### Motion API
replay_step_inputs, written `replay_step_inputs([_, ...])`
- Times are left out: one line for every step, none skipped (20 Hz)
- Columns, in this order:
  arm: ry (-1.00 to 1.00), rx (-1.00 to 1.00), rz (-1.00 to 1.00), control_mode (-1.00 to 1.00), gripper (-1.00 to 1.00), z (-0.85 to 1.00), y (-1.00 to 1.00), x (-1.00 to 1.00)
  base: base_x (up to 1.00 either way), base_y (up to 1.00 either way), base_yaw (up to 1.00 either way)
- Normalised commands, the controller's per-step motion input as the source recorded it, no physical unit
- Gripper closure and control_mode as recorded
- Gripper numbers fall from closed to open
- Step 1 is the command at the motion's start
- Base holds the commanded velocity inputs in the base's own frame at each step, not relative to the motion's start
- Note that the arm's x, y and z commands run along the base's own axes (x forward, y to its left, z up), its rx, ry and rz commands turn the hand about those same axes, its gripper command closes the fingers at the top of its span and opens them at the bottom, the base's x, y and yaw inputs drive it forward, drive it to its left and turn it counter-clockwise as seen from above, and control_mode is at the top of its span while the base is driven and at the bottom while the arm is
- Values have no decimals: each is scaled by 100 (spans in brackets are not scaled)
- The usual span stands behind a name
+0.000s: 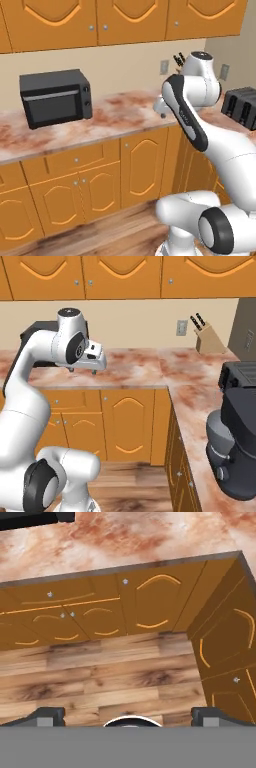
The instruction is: Navigate to the fridge.
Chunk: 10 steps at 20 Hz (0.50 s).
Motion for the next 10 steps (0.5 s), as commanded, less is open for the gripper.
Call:
replay_step_inputs([0, 0, 0, 100, -100, 0, 0, 0, 90, 65, -4])
replay_step_inputs([0, 0, 0, 100, -100, 0, 0, 0, 75, 58, -3])
replay_step_inputs([0, 0, 0, 100, -100, 0, 0, 0, 78, 51, -3])
replay_step_inputs([0, 0, 0, 100, -100, 0, 0, 0, 34, 34, 0])
replay_step_inputs([0, 0, 0, 100, -100, 0, 0, 0, 0, 18, 0])
replay_step_inputs([0, 0, 0, 100, -100, 0, 0, 0, 0, 0, 0])
replay_step_inputs([0, 0, 0, 100, -100, 0, 0, 0, 0, 0, 0])
replay_step_inputs([0, 0, 0, 100, -100, 0, 0, 0, 0, 0, 0])
replay_step_inputs([0, 0, 0, 100, -100, 0, 0, 0, -14, 0, 0])
replay_step_inputs([0, 0, 0, 100, -100, 0, 0, 0, -35, 14, 0])
